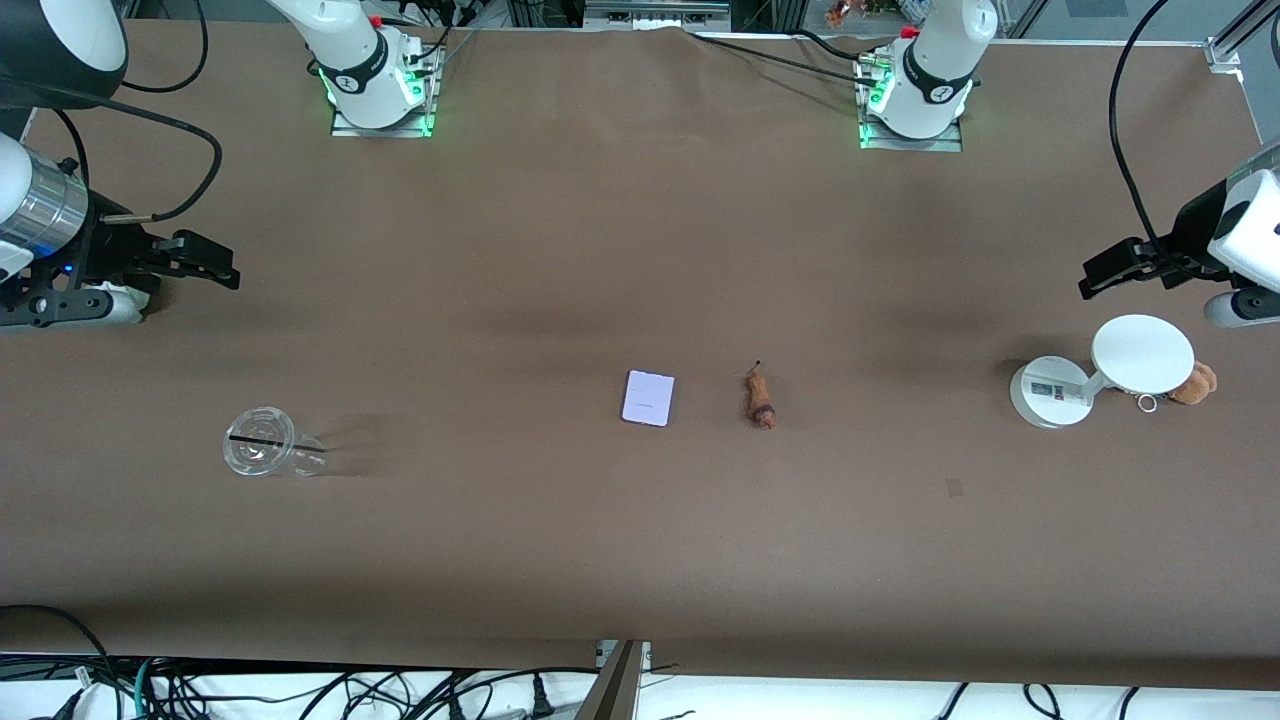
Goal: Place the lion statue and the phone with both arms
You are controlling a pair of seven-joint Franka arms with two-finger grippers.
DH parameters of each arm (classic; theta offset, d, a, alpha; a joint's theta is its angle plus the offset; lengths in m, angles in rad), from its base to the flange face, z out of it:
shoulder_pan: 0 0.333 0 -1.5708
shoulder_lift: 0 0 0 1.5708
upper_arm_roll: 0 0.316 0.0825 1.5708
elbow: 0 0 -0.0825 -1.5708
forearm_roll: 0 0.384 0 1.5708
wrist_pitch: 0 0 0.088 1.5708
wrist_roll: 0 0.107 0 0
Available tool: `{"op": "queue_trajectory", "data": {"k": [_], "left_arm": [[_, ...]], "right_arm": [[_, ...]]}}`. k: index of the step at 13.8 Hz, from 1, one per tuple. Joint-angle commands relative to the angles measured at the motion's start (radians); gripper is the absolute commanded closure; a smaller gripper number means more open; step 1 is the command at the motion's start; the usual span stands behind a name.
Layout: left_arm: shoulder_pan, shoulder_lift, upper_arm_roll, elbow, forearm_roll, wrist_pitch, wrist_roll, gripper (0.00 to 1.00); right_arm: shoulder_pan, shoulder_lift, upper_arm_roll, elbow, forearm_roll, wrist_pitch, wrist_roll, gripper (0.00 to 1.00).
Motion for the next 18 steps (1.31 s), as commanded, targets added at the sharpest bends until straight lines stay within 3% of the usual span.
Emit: {"op": "queue_trajectory", "data": {"k": [1,18], "left_arm": [[0.001,0.012,0.004,0.028,-0.009,-0.029,0.025,0.00],[0.000,0.016,0.004,0.025,-0.011,-0.031,0.019,0.00]], "right_arm": [[-0.007,-0.010,0.002,-0.007,0.019,0.014,-0.017,0.00],[-0.007,-0.020,-0.018,-0.024,0.019,0.044,-0.025,0.00]]}}
